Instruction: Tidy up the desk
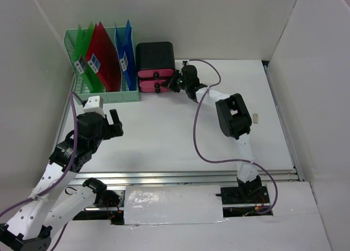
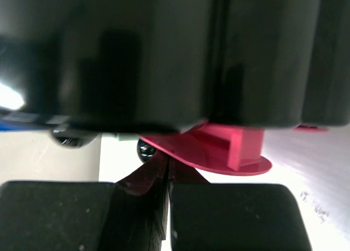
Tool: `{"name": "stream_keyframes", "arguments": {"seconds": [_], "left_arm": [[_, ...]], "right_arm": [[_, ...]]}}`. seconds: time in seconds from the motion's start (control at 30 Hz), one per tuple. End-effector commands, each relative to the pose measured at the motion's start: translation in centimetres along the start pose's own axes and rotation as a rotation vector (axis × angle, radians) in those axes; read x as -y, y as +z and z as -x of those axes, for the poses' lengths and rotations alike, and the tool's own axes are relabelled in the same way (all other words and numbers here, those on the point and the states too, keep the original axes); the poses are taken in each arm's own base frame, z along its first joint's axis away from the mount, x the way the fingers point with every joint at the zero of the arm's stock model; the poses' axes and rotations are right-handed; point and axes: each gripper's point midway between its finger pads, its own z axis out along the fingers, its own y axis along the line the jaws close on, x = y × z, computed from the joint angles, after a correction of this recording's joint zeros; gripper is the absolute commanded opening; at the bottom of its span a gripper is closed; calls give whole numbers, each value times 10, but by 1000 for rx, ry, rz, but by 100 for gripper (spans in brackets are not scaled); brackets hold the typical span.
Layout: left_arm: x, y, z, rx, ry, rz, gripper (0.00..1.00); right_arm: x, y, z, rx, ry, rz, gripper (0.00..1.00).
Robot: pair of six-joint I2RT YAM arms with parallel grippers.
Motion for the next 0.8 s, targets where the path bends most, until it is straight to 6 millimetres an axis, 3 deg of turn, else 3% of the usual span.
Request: {"name": "stream_keyframes", "arguments": {"seconds": [0.0,0.77], "left_arm": [[2,0,9,36,7,-13,99],[2,2,8,33,7,-7,99]], "right_arm": [[-5,7,19,53,5,1,0],[2,14,33,163,103,26,0]]}}
